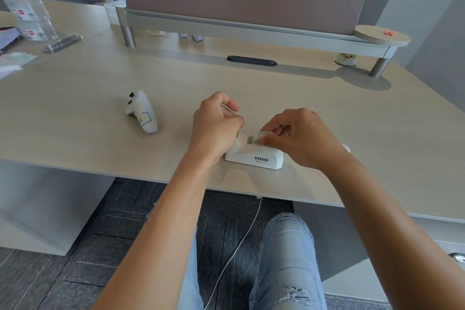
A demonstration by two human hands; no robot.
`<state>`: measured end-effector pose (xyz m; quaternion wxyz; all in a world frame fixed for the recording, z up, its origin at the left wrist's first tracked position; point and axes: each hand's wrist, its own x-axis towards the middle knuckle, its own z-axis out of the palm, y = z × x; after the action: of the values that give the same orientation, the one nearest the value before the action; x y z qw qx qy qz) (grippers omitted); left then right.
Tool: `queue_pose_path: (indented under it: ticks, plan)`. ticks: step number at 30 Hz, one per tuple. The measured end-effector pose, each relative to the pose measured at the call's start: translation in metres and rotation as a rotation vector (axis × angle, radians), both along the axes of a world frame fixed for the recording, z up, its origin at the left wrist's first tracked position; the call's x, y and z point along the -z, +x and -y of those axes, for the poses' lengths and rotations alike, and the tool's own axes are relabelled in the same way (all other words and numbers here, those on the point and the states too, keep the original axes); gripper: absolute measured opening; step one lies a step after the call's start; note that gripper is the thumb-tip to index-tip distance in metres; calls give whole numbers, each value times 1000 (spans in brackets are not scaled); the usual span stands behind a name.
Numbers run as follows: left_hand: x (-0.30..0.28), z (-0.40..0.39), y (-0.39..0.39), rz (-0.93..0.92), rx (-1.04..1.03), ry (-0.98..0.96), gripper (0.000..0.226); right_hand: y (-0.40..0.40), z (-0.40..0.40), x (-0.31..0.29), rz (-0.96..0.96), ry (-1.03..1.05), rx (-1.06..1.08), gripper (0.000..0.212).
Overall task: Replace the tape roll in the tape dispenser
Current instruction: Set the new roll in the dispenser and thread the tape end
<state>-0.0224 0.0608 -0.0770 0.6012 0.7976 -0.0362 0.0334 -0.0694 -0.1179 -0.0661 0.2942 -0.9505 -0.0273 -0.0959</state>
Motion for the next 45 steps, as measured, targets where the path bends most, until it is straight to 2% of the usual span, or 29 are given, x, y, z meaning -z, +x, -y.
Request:
queue_pose_path:
  ticks: [9, 18, 29, 45]
  plan:
    - [13, -11, -1, -58, -67, -213, 24, -5, -5, 6, 65, -16, 43, 13]
    - [20, -15, 1, -120, -67, -407, 24, -1, -3, 2, 6, -4, 49, 17]
    - [27, -13, 7, -179, -110, -500, 28, 7, 1, -4, -101, 65, 34, 11]
    - [30, -18, 8, -272, -116, -617, 28, -7, -2, 4, 12, 61, 47, 11]
